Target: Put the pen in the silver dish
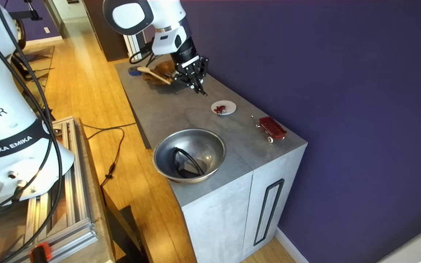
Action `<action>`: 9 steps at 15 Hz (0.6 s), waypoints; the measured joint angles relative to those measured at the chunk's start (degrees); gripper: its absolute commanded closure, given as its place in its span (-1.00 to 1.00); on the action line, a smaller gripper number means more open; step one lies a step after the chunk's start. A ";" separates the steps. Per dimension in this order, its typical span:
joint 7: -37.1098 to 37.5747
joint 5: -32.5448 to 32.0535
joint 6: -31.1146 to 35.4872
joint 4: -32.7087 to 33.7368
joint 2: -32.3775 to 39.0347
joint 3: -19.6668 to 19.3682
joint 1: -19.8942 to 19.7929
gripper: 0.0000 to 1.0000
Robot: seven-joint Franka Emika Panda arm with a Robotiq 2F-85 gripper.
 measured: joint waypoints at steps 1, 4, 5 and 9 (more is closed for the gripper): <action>0.31 -0.01 0.00 -1.41 -1.34 -2.70 -0.04 0.93; 2.93 0.29 0.33 -3.69 -3.72 -7.92 -0.14 0.73; 3.60 0.30 0.60 -3.97 -4.45 -8.75 -0.13 0.73; 4.08 0.27 0.63 -4.26 -5.46 -9.08 -0.12 0.93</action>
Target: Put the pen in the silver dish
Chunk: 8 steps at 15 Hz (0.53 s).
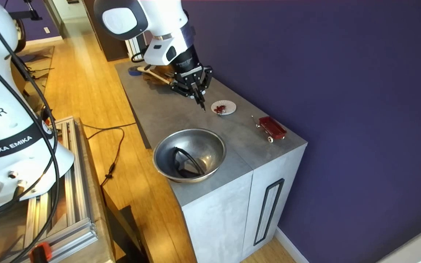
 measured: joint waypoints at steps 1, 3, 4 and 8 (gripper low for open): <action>-1.06 -0.42 0.51 -0.01 0.31 -0.09 -0.03 0.93; -5.00 -2.11 1.36 -0.31 0.70 -1.22 -0.57 0.93; -7.62 -3.54 1.56 -0.38 0.66 -0.40 -3.20 0.93; -22.71 -4.28 0.44 -0.31 -2.34 -3.62 -9.79 0.93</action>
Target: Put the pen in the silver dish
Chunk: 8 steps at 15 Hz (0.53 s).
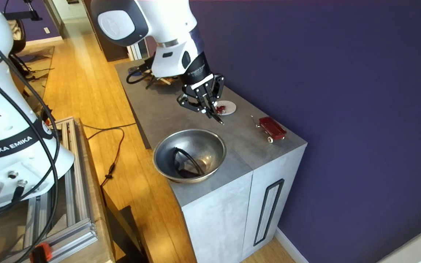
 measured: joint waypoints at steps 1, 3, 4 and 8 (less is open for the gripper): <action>-3.39 0.09 -1.27 0.00 -1.44 -1.16 -1.24 0.93; -9.79 0.25 -5.08 0.06 -4.39 -3.54 -3.06 0.93; -12.32 0.30 -7.13 0.03 -5.40 -4.62 -3.42 0.93; -15.89 1.31 -14.10 -0.16 -5.36 -6.88 -3.26 0.08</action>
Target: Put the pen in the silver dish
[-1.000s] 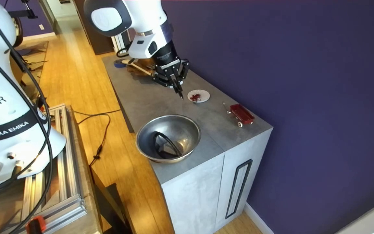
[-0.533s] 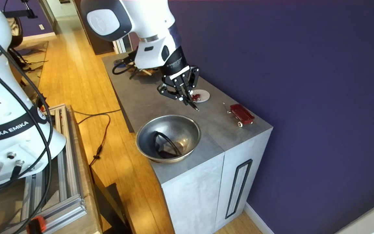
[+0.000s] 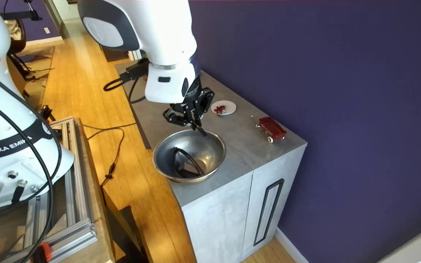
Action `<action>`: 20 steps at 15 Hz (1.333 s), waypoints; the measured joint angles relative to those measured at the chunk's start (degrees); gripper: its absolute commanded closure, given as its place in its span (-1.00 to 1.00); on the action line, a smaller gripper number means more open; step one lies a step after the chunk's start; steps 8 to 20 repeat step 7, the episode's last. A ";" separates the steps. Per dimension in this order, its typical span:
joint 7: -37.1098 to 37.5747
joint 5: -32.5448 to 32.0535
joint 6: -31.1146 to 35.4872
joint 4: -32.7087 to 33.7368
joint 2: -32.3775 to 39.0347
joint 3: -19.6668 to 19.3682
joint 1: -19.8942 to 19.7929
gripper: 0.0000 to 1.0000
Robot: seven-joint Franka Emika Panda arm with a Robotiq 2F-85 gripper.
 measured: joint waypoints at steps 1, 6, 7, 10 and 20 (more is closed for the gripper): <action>0.23 0.94 -0.52 -0.02 0.53 -0.12 0.26 -0.05; 2.77 6.88 -0.67 -0.01 2.31 0.03 1.72 -0.74; 2.95 8.50 -0.51 0.06 2.06 0.33 2.10 -0.37; 2.95 8.50 -0.51 0.06 2.06 0.33 2.10 -0.37; 2.95 8.50 -0.51 0.06 2.06 0.33 2.10 -0.37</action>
